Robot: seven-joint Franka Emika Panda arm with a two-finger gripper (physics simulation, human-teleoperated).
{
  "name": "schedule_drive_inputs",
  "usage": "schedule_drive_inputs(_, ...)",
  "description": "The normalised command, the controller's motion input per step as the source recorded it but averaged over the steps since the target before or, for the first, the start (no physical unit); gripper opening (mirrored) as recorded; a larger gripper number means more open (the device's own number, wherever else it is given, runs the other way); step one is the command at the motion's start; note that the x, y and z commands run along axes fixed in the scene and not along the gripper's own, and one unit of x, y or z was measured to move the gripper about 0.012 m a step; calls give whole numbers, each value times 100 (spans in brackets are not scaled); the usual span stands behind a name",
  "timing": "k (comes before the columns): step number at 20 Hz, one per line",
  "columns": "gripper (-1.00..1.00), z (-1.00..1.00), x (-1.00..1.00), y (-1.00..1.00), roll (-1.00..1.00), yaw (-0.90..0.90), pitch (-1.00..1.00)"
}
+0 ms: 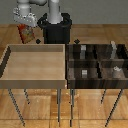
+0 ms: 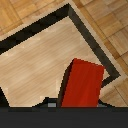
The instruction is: Place the box of cereal into the appropriate compartment.
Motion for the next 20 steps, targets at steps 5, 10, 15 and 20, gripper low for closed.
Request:
schedule_drive_inputs(5, -100, 0, 0, 100, 0, 0, 0)
schedule_drive_inputs(10, -100, 0, 0, 100, 0, 0, 0)
schedule_drive_inputs(15, -100, 0, 0, 100, 0, 0, 0)
schedule_drive_inputs(20, -100, 0, 0, 100, 0, 0, 0)
